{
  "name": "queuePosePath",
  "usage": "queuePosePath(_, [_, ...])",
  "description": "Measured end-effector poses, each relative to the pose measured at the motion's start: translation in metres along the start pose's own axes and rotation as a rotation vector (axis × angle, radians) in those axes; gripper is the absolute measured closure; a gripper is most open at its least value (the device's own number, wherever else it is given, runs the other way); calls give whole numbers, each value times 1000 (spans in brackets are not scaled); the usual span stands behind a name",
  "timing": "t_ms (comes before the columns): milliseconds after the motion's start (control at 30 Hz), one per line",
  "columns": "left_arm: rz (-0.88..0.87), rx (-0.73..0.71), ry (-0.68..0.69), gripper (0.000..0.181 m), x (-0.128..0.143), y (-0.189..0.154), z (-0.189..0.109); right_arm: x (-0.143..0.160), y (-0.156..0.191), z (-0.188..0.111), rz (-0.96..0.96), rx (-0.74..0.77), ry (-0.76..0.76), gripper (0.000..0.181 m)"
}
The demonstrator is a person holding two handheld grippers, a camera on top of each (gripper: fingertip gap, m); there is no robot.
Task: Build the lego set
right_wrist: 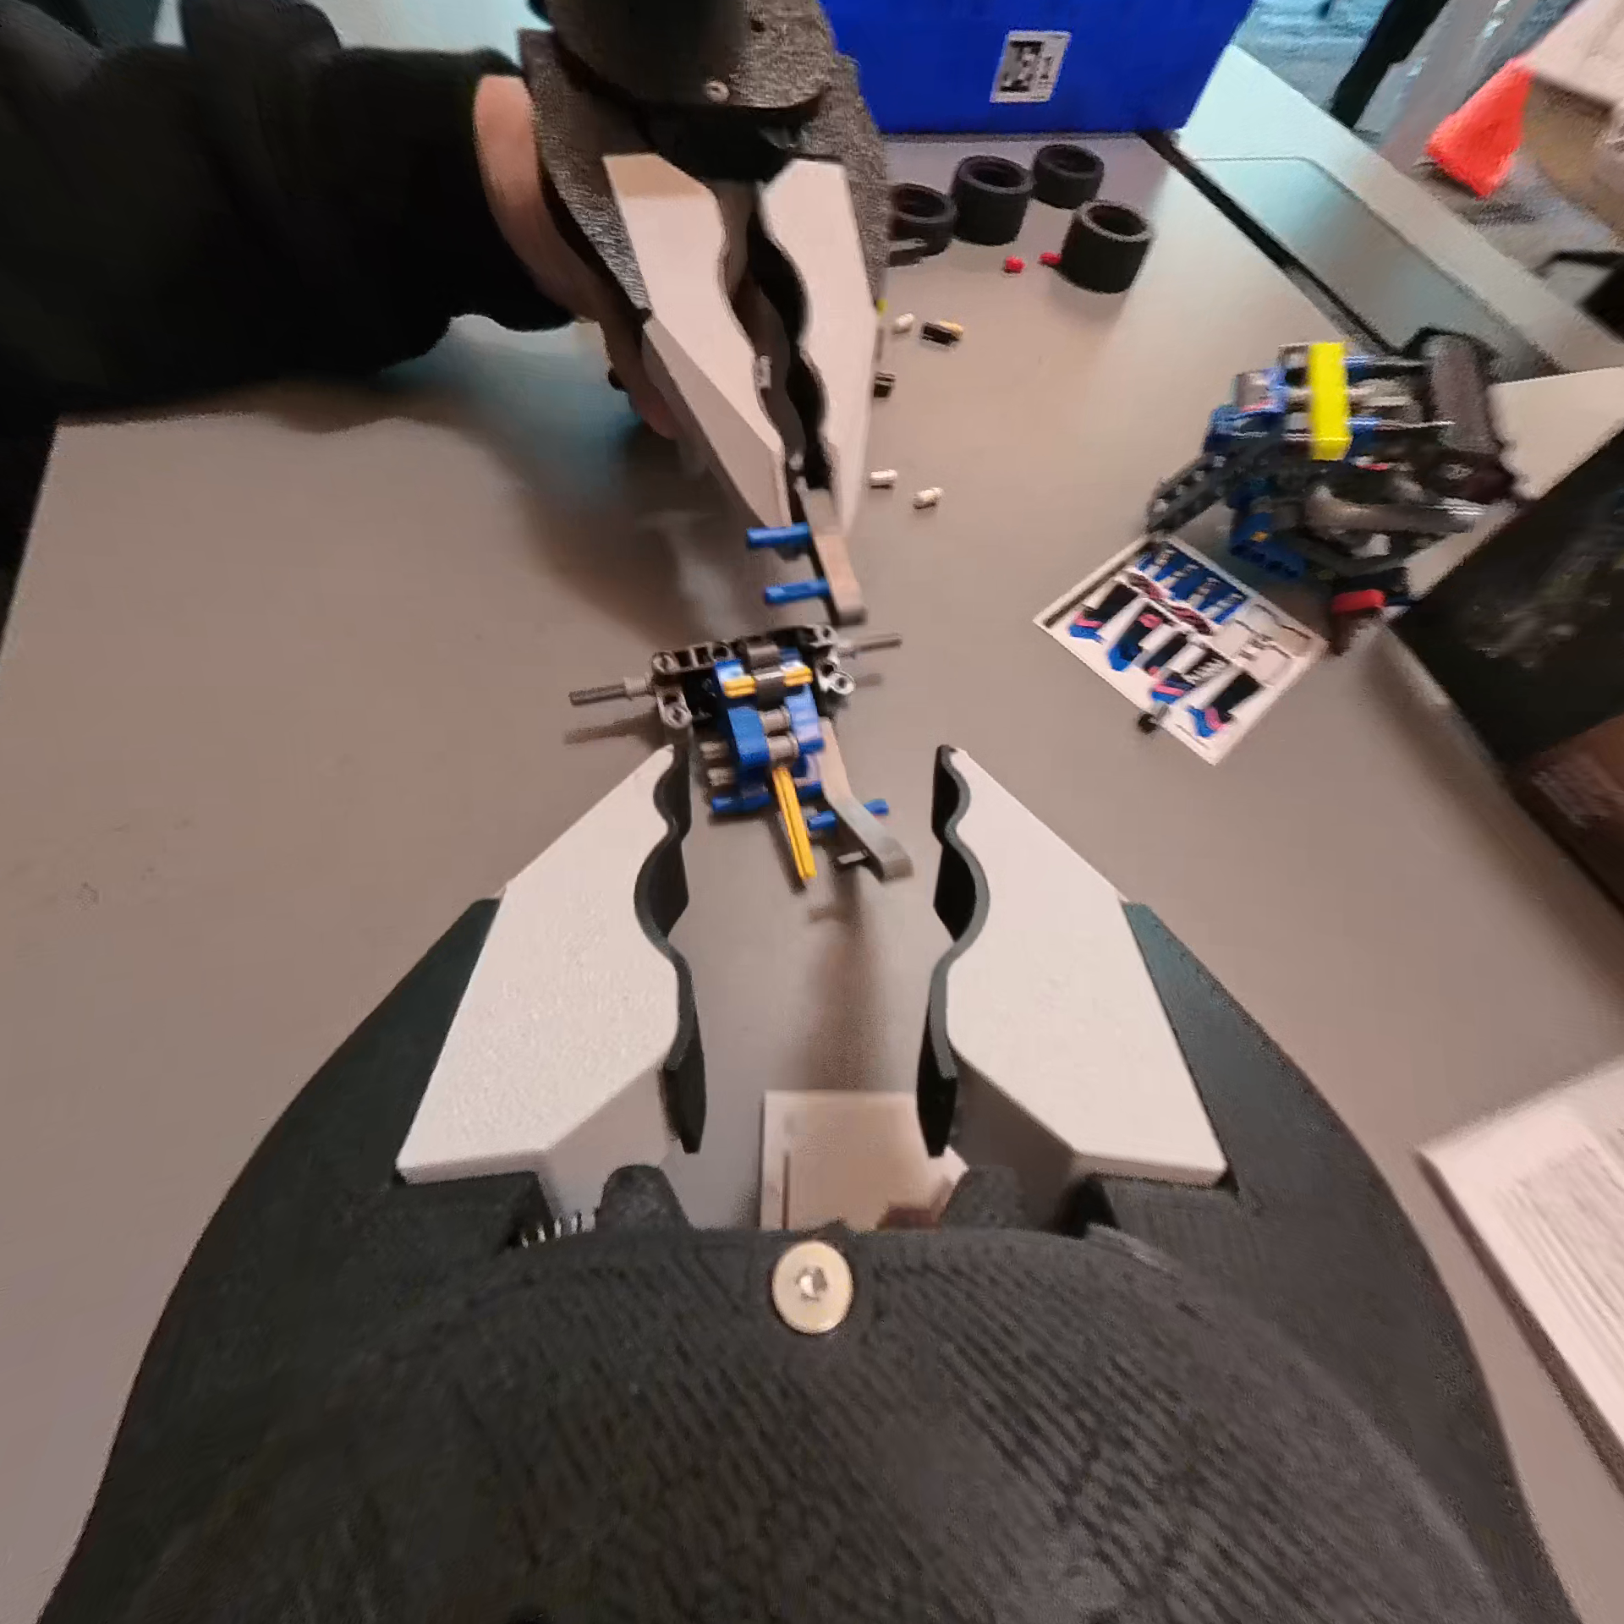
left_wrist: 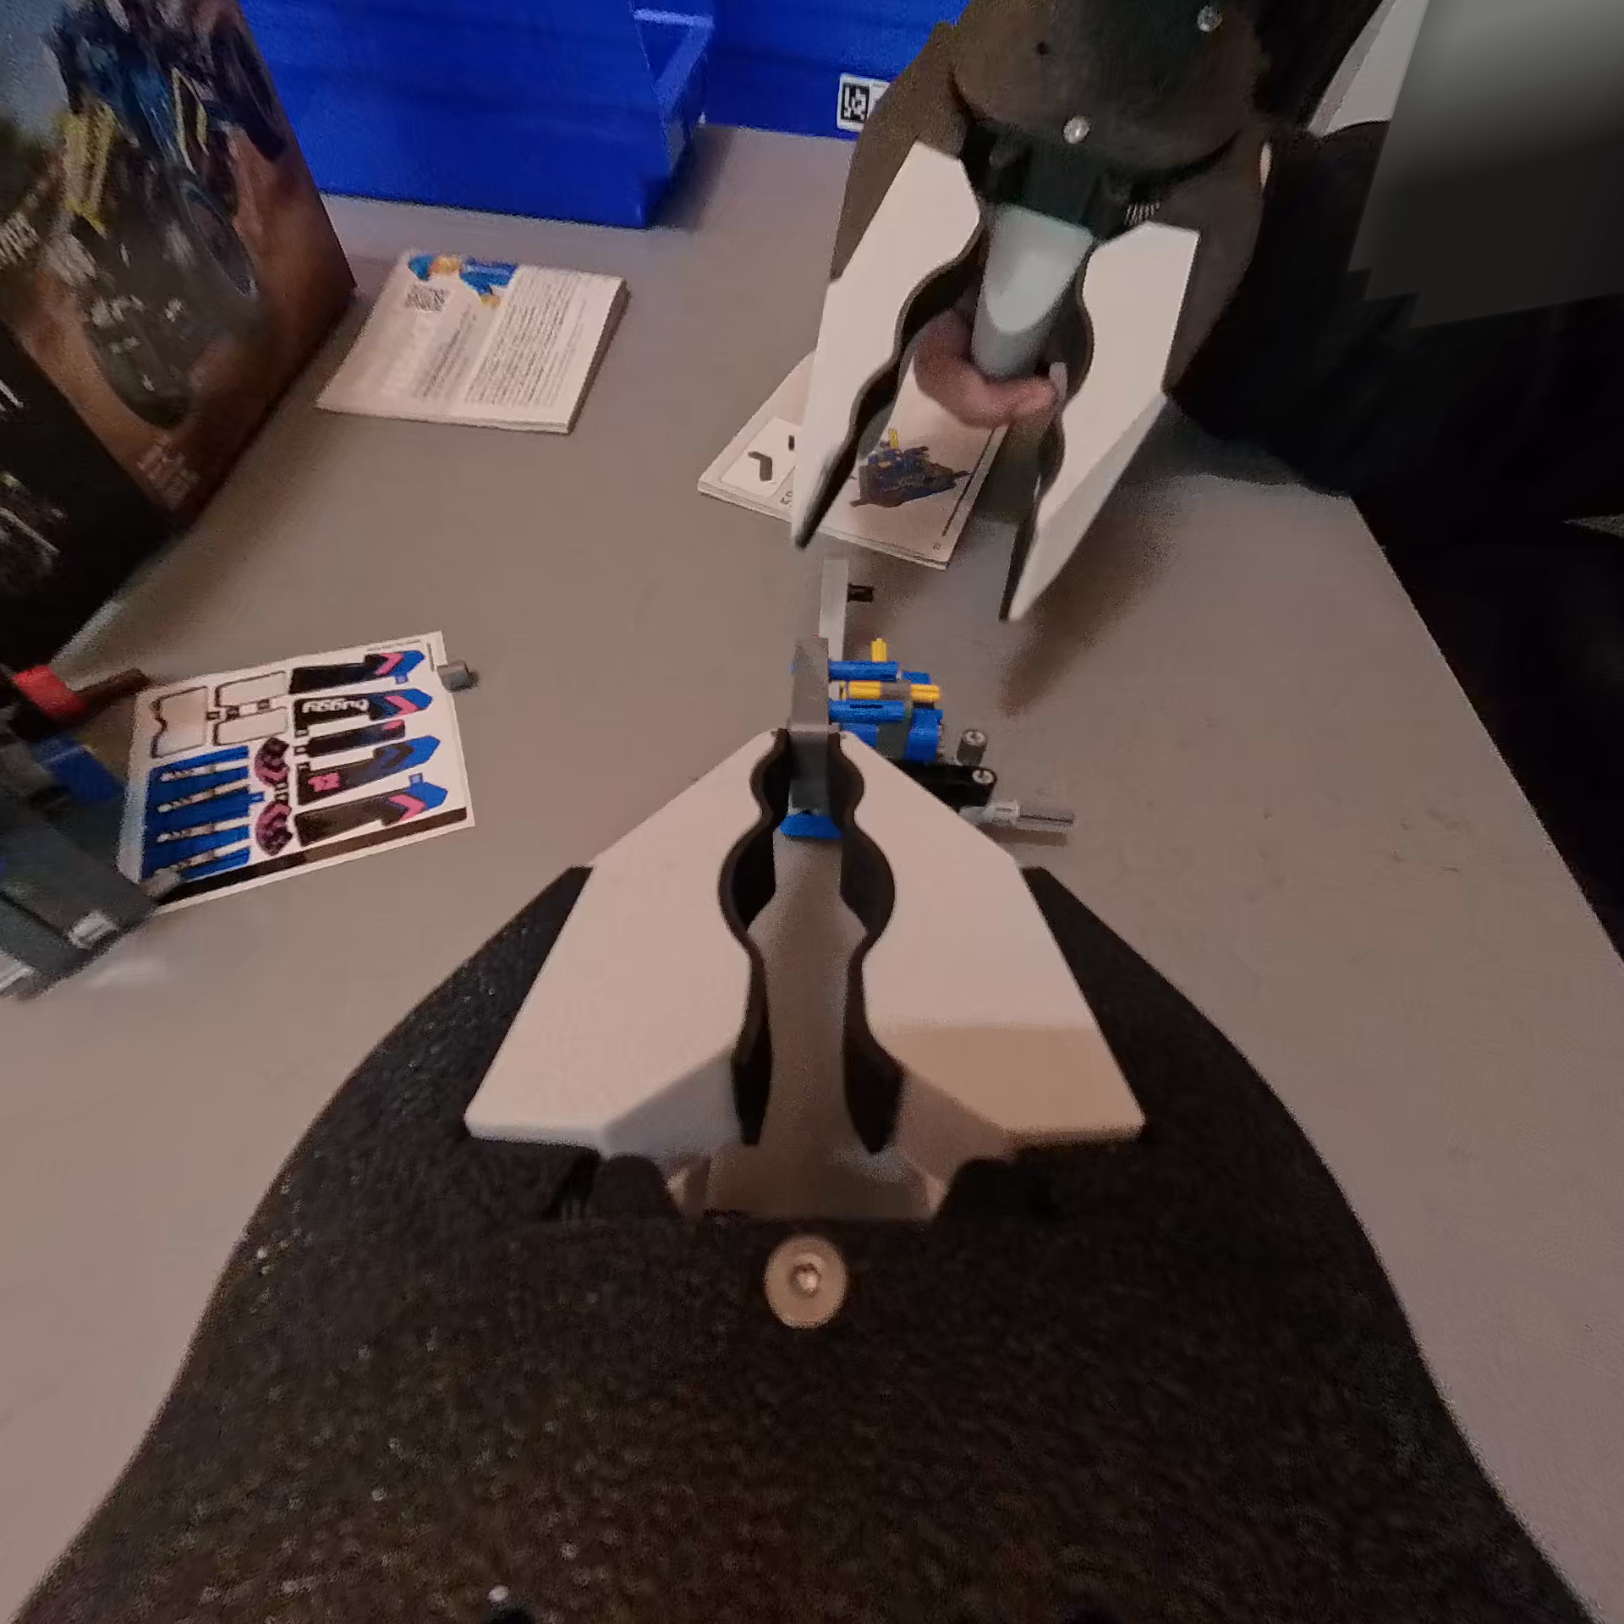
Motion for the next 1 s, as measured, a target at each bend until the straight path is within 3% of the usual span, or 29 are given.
queuePosePath(33, [11, -14, -11, 177, 0, -1, -2, 0, -6, -9, 18, 43, -6, 128])
queuePosePath(100, [33, -45, -36, 177, -1, -2, -6, -9, -15, -17, 79, 121, -57, 130])
queuePosePath(267, [55, -75, -59, 177, -2, -2, -11, -48, 34, 22, -50, 32, -152, 126])
queuePosePath(367, [58, -74, -74, 177, -2, -3, -13, -74, 36, 25, -70, 32, -289, 134])
queuePosePath(467, [54, -77, -87, 177, -3, -2, -15, -89, 58, 25, -100, -92, -396, 140])
queuePosePath(533, [46, -81, -96, 177, -4, -1, -16, -97, 63, 23, -97, -38, -457, 139])
queuePosePath(667, [34, -84, -84, 177, -3, 1, -15, -97, 67, 26, -173, 86, -445, 137])
queuePosePath(1000, [62, -98, -31, 177, 1, -1, -8, -83, 56, 34, -77, 60, -387, 138])
Point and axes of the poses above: each gripper's, where its closed fingertips meet, z out along the fingers, x out of its underside, y = z × x across the jaws, the point moved 2 cm from there along -z, back along the fingers, and after that the axes turned 11 degrees about y, right-handed, at the moved point
